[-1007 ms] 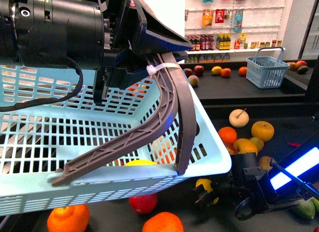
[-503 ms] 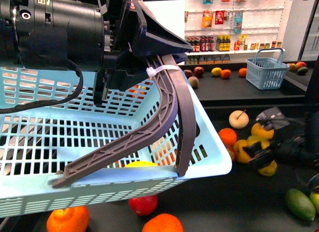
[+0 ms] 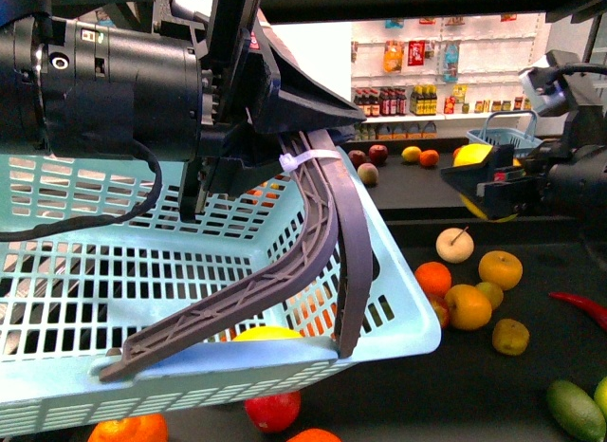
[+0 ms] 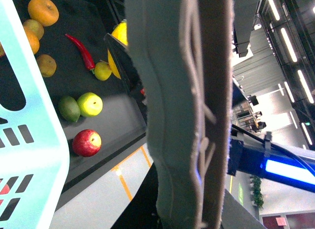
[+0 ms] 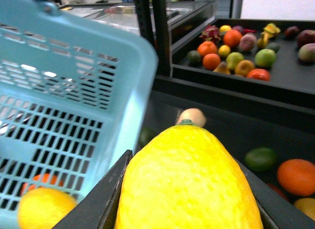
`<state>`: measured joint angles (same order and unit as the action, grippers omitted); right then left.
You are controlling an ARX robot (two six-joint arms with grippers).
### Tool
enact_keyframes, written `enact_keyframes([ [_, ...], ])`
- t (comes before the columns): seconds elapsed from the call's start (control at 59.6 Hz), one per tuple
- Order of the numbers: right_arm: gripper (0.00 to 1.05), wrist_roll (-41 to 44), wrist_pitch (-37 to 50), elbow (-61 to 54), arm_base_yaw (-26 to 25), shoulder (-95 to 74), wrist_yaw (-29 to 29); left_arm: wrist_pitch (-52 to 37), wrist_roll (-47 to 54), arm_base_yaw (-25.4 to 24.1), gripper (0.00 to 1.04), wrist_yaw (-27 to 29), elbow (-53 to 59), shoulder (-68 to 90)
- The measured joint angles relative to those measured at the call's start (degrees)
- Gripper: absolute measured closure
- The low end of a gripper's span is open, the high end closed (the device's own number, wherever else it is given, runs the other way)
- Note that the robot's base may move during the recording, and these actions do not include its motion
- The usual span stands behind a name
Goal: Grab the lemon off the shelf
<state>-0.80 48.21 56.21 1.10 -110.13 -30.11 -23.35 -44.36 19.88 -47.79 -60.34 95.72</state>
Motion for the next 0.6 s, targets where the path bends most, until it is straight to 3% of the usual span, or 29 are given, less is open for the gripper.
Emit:
enact_keyframes([
  [0.218, 0.57, -0.07, 0.63, -6.01, 7.08, 2.23, 1.18, 0.0, 0.02, 0.0, 0.96, 0.13, 0.0, 0.0],
  [0.537, 0.58, 0.39, 0.81, -7.85, 12.87, 1.27, 3.67, 0.0, 0.02, 0.0, 0.96, 0.0, 0.0, 0.0],
  [0.604, 0.46, 0.57, 0.42, -7.78, 13.57, 0.24, 4.24, 0.0, 0.0, 0.0, 0.96, 0.0, 0.0, 0.0],
])
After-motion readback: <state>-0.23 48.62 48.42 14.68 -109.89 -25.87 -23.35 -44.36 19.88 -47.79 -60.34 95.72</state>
